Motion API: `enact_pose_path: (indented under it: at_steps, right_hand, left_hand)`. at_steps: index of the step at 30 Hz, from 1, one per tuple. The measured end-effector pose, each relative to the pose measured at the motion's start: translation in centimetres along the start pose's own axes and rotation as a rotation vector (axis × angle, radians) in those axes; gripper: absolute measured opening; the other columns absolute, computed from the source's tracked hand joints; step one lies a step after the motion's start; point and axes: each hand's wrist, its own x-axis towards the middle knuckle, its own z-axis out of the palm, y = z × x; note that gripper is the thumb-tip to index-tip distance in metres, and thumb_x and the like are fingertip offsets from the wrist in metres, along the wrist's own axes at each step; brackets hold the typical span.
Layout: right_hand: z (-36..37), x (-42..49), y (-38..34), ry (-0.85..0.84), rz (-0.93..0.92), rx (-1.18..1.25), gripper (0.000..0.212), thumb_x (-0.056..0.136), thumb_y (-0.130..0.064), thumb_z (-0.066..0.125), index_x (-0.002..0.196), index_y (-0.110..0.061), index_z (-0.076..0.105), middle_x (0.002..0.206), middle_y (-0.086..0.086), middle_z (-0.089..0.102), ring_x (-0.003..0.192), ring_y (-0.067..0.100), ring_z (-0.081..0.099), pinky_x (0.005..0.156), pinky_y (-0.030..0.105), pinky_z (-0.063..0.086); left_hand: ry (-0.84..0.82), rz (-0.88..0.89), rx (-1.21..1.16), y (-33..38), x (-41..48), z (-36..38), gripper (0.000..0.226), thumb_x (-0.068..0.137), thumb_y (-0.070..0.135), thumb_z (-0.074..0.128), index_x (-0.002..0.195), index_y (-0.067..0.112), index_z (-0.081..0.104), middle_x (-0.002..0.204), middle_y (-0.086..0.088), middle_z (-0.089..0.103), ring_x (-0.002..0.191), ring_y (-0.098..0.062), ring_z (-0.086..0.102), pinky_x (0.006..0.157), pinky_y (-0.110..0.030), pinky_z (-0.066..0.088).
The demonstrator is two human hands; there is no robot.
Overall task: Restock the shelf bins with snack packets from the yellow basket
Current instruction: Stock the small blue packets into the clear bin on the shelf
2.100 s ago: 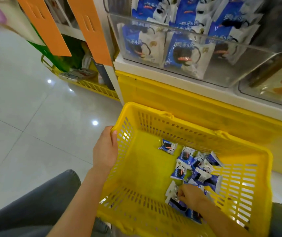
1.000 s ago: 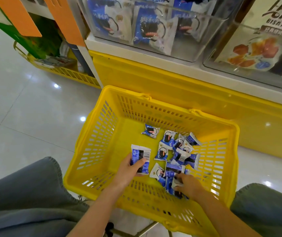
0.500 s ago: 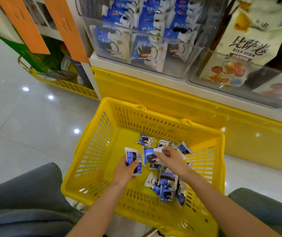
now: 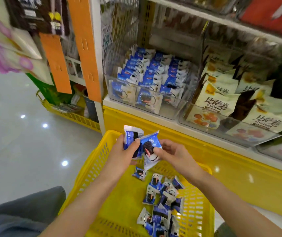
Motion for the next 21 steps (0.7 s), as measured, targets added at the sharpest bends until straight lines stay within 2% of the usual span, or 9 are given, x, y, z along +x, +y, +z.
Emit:
enact_pose_path:
  at_steps: [4,6,9,10,11,13,16,18,21]
  right_hand:
    - [-2.5,1.7,-6.1,0.124,-0.189,-0.197,0.019,0.084,-0.018,0.065,0.093,-0.034,0.061,0.095,0.004,0.070,0.084,0.019,0.062,0.081,0.036,0.050]
    - [-4.3,3.1,-9.4,0.208,-0.291,-0.290,0.019,0.084,-0.020,0.066,0.094,-0.035,0.059,0.096,0.000,0.069,0.087,0.018,0.064,0.080,0.029,0.052]
    - [-6.5,5.9,-13.2,0.395,-0.353,-0.586,0.016,0.083,-0.029,0.068,0.094,-0.032,0.056,0.086,-0.013,0.061,0.075,0.004,0.057,0.067,0.006,0.042]
    - [-7.0,6.9,-13.9,0.440,-0.337,-0.707,0.019,0.082,-0.030,0.068,0.099,-0.030,0.059,0.086,-0.012,0.060,0.075,0.004,0.055,0.064,0.005,0.038]
    - [-7.5,8.0,-14.4,0.459,-0.306,-0.806,0.025,0.082,-0.031,0.068,0.105,-0.025,0.061,0.091,-0.008,0.061,0.078,0.005,0.053,0.068,0.009,0.037]
    - [-8.0,9.9,-14.9,0.428,-0.192,-0.959,0.035,0.083,-0.032,0.068,0.115,-0.019,0.061,0.108,0.001,0.063,0.093,0.011,0.055,0.079,0.020,0.039]
    - [-8.4,12.1,-14.8,0.341,-0.017,-1.206,0.040,0.085,-0.035,0.066,0.121,-0.021,0.057,0.121,0.004,0.061,0.106,0.022,0.059,0.084,0.031,0.046]
    - [-8.3,12.9,-14.4,0.243,0.055,-1.321,0.040,0.084,-0.034,0.067,0.121,-0.019,0.058,0.121,0.005,0.061,0.106,0.024,0.059,0.085,0.033,0.048]
    - [-8.3,13.6,-13.8,0.105,0.111,-1.419,0.031,0.083,-0.030,0.069,0.107,-0.012,0.064,0.108,0.007,0.064,0.096,0.024,0.060,0.083,0.037,0.052]
  left_hand:
    - [0.024,0.089,-0.018,4.4,1.2,-0.7,0.007,0.094,0.023,0.050,0.096,0.030,0.052,0.098,0.005,0.063,0.079,-0.007,0.065,0.053,-0.022,0.054]
    - [0.023,0.116,-0.031,6.3,1.8,-1.1,0.012,0.095,0.024,0.047,0.106,0.022,0.052,0.103,0.002,0.064,0.082,-0.009,0.066,0.056,-0.023,0.056]
    - [0.014,0.149,-0.026,8.4,2.4,-1.8,0.026,0.096,0.025,0.046,0.121,0.016,0.046,0.113,-0.002,0.061,0.091,-0.015,0.065,0.059,-0.023,0.057]
    - [0.012,0.155,-0.031,8.8,2.5,-2.1,0.027,0.096,0.025,0.046,0.122,0.016,0.045,0.115,-0.002,0.060,0.093,-0.016,0.065,0.059,-0.023,0.057]
    - [0.013,0.156,-0.036,9.0,2.7,-2.4,0.027,0.096,0.025,0.045,0.122,0.016,0.045,0.117,-0.003,0.060,0.093,-0.016,0.065,0.060,-0.023,0.057]
    - [0.021,0.144,-0.055,9.1,3.0,-2.8,0.029,0.096,0.024,0.045,0.123,0.016,0.044,0.117,-0.003,0.061,0.089,-0.014,0.065,0.060,-0.023,0.057]
    - [0.034,0.110,-0.107,8.7,3.4,-3.2,0.036,0.096,0.023,0.045,0.132,0.017,0.042,0.117,-0.003,0.062,0.082,-0.011,0.066,0.056,-0.022,0.056]
    - [0.044,0.105,-0.141,8.7,3.6,-3.4,0.039,0.096,0.025,0.045,0.134,0.019,0.041,0.112,0.001,0.062,0.077,-0.008,0.067,0.055,-0.021,0.056]
    - [0.062,0.124,-0.186,8.8,4.1,-3.8,0.039,0.096,0.025,0.045,0.135,0.021,0.040,0.109,0.003,0.062,0.070,-0.003,0.067,0.053,-0.019,0.055]
